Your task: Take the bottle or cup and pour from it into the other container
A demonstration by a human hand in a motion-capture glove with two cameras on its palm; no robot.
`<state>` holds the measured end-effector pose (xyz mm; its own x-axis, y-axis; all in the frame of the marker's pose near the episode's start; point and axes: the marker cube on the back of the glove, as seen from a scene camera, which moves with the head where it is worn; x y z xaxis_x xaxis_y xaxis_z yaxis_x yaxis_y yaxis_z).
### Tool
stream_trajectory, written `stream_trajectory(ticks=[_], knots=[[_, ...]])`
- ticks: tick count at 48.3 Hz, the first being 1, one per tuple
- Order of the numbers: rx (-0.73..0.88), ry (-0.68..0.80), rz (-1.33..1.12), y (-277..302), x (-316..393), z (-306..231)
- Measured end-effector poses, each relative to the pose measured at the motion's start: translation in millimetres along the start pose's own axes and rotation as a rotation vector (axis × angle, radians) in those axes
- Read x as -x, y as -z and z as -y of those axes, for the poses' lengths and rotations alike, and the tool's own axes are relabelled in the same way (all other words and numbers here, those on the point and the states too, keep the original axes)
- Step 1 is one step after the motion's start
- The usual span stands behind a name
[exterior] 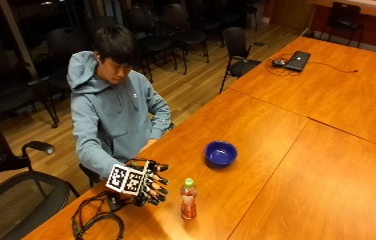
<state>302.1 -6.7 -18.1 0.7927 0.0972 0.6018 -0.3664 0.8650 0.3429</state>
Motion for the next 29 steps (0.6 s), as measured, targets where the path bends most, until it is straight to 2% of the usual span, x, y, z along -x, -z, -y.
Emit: stream_trajectory(ticks=[14, 24, 29], knots=[[0.021, -0.002, 0.034, -29, 0, 10], [-0.042, -0.037, 0.418, -48, 11, 18], [-0.064, -0.030, 0.532, -56, 21, 22]])
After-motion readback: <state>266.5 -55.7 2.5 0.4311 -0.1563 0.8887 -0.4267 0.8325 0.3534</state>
